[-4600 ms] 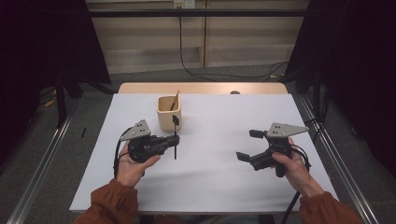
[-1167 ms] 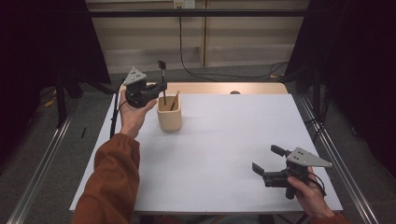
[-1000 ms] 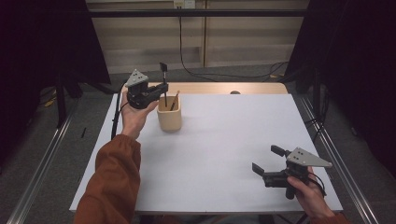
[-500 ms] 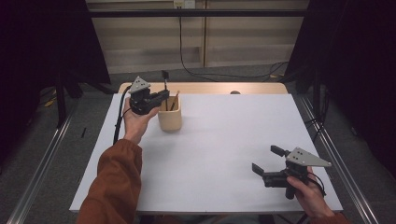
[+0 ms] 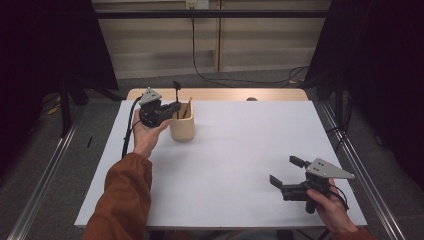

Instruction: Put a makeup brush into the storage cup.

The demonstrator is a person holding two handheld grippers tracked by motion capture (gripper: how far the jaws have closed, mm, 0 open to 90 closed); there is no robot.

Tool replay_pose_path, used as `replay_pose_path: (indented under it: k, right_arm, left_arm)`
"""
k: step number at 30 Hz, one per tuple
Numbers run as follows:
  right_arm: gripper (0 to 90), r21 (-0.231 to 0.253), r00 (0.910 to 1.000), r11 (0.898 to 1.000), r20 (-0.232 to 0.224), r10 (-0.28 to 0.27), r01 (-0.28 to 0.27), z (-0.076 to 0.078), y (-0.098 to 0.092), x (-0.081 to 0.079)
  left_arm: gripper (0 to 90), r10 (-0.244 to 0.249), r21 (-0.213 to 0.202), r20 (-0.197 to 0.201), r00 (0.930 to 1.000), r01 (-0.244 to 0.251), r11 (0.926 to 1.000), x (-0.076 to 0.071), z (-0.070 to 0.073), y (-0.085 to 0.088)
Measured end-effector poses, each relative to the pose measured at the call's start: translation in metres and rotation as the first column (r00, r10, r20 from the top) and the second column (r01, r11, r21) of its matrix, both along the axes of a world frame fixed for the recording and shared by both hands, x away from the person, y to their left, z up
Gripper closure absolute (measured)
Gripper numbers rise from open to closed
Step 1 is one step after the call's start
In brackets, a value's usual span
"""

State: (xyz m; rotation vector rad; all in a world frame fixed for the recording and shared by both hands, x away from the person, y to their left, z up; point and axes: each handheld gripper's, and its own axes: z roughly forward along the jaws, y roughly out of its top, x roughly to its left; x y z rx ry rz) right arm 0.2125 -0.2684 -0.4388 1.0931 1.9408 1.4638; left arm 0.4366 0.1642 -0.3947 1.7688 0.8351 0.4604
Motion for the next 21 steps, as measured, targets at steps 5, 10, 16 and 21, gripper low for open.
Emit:
replay_pose_path:
  k: [5, 10, 16, 21]
  right_arm:
    - [1.0, -0.001, 1.0000, 1.000, 0.000, 0.001, -0.001, -0.0001, 0.0000, 0.0002]
    - [1.0, -0.001, 1.0000, 1.000, 0.000, 0.001, -0.001, -0.0001, 0.0000, 0.0001]
    - [1.0, -0.002, 1.0000, 1.000, -0.001, 0.002, -0.002, 0.0000, -0.0003, 0.0000]
    - [1.0, -0.003, 1.0000, 1.000, -0.001, 0.001, -0.001, 0.0000, -0.0005, 0.0000]
  left_arm:
    - [85.8, -0.001, 0.002, -0.007, 1.0000, 0.001, 1.0000, -0.0007, -0.0042, -0.0004]
    - [85.7, 0.003, -0.001, -0.013, 0.9999, -0.003, 1.0000, 0.0005, -0.0054, 0.0007]
    - [85.3, -0.003, 0.007, -0.019, 0.9998, 0.003, 1.0000, 0.0004, -0.0065, 0.0007]
    - [83.4, 0.003, 0.006, -0.027, 0.9996, -0.003, 1.0000, 0.0011, -0.0092, 0.0013]
